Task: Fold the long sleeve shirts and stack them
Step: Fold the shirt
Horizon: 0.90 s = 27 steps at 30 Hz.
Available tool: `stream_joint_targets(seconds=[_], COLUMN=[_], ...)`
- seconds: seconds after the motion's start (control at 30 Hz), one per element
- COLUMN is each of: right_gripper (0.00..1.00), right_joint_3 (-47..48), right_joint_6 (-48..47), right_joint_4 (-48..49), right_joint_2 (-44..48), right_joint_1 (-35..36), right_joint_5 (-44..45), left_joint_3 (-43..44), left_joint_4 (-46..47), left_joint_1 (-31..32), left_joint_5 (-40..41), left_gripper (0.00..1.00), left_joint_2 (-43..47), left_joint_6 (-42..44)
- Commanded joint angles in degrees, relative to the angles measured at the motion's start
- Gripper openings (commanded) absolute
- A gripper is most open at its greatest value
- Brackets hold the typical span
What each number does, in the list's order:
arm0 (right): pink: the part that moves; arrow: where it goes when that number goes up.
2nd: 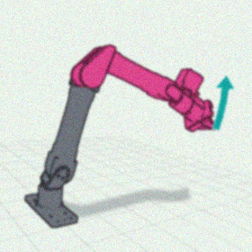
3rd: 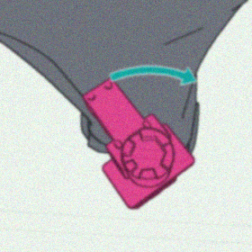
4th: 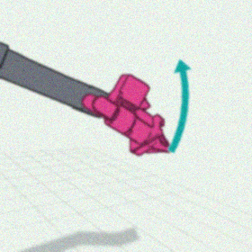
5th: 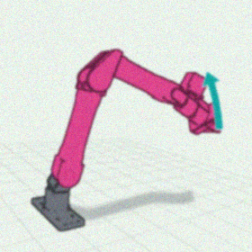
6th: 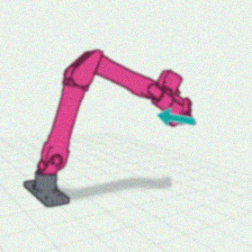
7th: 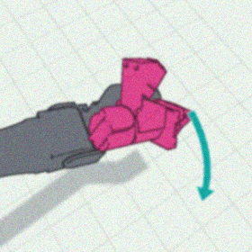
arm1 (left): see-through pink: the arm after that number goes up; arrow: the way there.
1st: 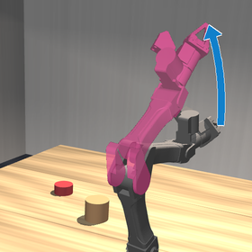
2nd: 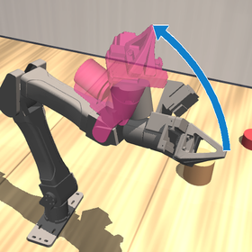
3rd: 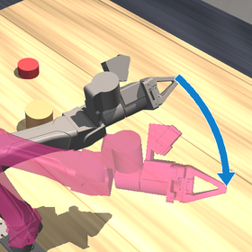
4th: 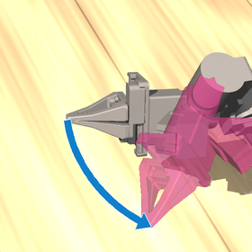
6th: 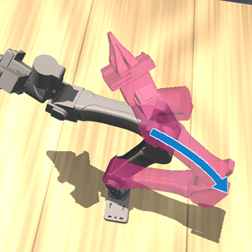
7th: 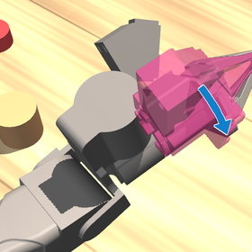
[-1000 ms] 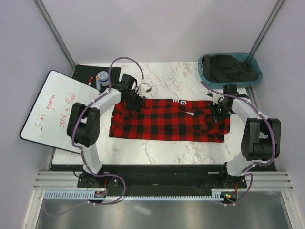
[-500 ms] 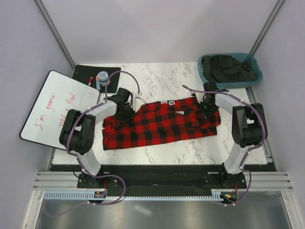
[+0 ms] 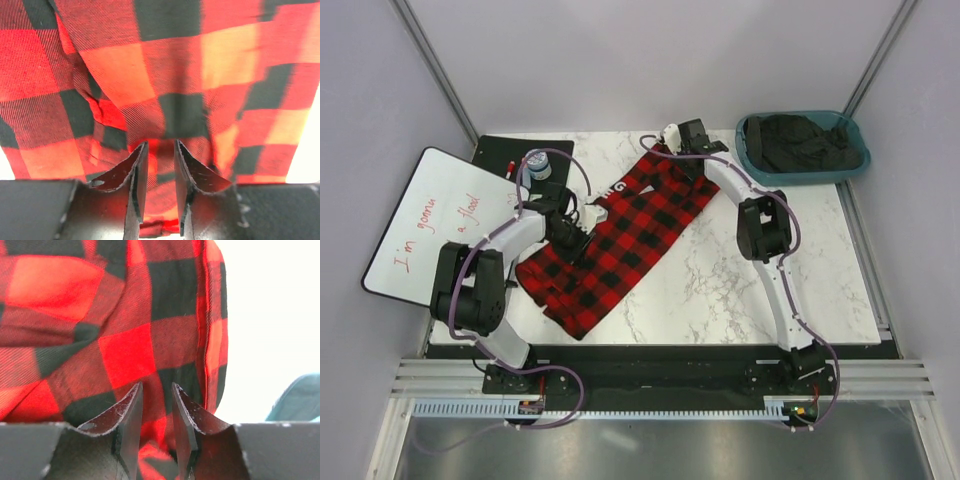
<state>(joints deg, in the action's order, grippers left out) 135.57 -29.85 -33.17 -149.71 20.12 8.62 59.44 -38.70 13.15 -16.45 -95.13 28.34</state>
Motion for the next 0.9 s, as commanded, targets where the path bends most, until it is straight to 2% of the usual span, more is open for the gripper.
stream_joint_targets(seconds=[0.0,0.03,0.07,0.13,0.33,0.43,0.53,0.57,0.63,0.77,0.87], right_gripper=[0.39,0.40,0.42,0.43,0.42,0.41,0.40,0.40,0.40,0.37,0.36], right_joint_3=[-7.02,-15.77,-19.08,-24.97,-31.14,-33.34,-33.79,-33.36,-31.86,-28.87,-28.69], right_joint_6=[1.89,2.42,3.03,5.57,9.80,11.47,12.44,12.53,12.44,12.62,14.20], right_joint_4=[2.91,4.33,5.56,5.22,-0.84,-2.77,-3.66,-4.62,-5.32,-7.78,-8.14], right_joint_2=[14.67,18.36,24.06,28.14,34.22,34.66,33.70,32.74,31.59,27.73,26.32], right_joint_1=[-0.87,-0.87,-0.87,-0.87,-1.57,-3.41,-7.45,-8.42,-10.53,-10.89,-9.93], right_joint_5=[-1.83,-3.77,-5.44,-8.43,-14.33,-16.61,-18.64,-19.34,-20.40,-22.50,-23.65], left_joint_3=[2.70,2.44,1.91,1.30,-2.05,-2.05,-1.26,-0.82,0.67,9.87,15.17], left_joint_4=[-2.70,-2.61,-2.70,-2.61,0.20,0.29,-0.24,-0.24,-0.85,-1.56,-1.73], left_joint_1=[-0.31,-0.31,-0.31,0.12,5.04,8.03,13.12,16.53,20.32,29.72,31.85], left_joint_5=[-6.75,-6.32,-6.32,-5.88,-0.26,1.15,0.89,0.28,-2.44,-10.34,-14.31], left_gripper=[0.35,0.36,0.36,0.35,0.32,0.31,0.30,0.29,0.28,0.28,0.31], left_joint_2=[4.87,4.17,3.56,1.46,-2.07,-4.71,-6.99,-8.04,-9.36,-14.28,-15.43], left_joint_6=[-0.57,-0.22,0.48,1.89,1.20,-0.82,-4.07,-6.78,-9.69,-18.29,-21.29])
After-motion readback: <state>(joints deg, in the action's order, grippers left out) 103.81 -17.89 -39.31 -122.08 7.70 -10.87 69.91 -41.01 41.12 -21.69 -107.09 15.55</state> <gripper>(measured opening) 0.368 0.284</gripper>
